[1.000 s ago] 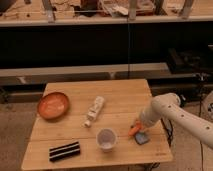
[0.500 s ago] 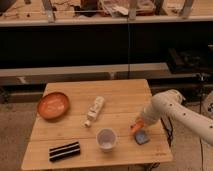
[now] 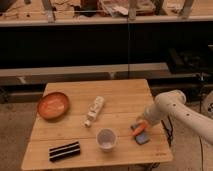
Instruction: Place the pepper on the white sponge
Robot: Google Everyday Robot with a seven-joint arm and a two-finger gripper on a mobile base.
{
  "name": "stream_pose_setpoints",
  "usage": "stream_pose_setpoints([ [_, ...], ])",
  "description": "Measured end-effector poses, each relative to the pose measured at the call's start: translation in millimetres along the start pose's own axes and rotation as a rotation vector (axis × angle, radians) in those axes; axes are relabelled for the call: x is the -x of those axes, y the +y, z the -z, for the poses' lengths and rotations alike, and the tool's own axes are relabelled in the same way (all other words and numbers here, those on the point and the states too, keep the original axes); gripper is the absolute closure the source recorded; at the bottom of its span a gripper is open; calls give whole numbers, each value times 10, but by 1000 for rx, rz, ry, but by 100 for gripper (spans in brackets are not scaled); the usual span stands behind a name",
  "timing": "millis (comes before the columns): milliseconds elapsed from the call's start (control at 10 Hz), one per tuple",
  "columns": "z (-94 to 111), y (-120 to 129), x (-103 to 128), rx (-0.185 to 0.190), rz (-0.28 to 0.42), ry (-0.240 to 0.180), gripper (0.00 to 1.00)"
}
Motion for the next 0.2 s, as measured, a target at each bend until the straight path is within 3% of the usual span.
stream_pose_setpoints([
  [200,-9,-8,20,2,10,-4,20],
])
